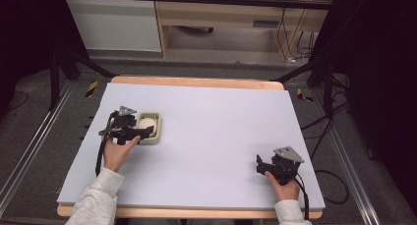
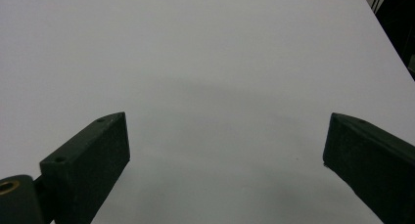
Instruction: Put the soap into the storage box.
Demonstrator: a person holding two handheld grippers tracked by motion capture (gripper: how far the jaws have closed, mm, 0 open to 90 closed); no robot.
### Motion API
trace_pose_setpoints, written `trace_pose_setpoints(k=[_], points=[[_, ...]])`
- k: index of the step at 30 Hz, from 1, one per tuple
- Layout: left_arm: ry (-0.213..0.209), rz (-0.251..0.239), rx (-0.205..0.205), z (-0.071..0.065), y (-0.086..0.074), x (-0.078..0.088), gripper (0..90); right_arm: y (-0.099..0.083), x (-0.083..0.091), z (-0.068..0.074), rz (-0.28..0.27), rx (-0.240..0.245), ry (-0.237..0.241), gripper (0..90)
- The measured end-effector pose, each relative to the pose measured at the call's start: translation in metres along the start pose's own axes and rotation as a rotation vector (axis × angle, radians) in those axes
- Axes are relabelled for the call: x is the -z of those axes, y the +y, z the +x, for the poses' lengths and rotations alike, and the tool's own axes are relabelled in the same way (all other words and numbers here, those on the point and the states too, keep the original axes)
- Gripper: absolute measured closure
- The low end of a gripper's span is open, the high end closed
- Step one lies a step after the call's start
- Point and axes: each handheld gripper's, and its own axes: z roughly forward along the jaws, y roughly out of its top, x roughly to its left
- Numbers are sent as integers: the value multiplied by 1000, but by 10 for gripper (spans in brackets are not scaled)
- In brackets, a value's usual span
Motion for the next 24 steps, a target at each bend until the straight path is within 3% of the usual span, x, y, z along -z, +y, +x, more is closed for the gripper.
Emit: trace_pose_setpoints(k=[10,15,24], points=[[12,-45,-3,-7,-27,21,272,0,0,-1,-4,-12,2,39],[-2,-53,0,-2,-42,30,250,0,0,-1,-1,-15,1,39],[33,-55,6,11,-69,38,221,0,0,-2,2,-21,0,40]])
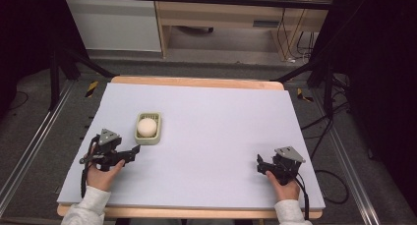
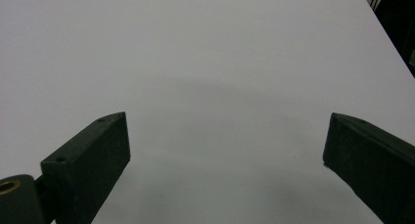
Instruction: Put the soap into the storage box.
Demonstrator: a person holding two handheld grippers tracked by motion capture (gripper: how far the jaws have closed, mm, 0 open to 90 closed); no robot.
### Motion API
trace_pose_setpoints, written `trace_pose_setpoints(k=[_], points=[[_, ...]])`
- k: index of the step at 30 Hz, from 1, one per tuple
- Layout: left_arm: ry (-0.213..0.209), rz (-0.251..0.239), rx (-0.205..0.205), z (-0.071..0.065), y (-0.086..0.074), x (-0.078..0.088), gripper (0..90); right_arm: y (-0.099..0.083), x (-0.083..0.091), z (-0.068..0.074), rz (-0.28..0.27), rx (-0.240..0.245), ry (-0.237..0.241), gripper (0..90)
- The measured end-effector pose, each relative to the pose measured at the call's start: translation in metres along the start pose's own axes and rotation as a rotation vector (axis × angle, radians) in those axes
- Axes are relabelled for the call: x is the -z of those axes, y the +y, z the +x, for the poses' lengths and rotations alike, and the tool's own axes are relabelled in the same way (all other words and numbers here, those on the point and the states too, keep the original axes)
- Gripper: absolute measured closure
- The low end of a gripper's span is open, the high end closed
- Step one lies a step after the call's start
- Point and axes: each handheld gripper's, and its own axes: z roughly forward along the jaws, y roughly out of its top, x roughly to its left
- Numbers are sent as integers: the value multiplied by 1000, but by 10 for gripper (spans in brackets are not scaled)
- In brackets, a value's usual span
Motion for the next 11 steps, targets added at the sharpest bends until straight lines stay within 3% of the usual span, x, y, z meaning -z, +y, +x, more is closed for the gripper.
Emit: trace_pose_setpoints(k=[8,11], points=[[28,20,-22,7,-19,9,219,0,0,-3,0,-32,3,40],[42,18,3,13,-24,13,218,0,-1,-4,2,-32,2,40]])
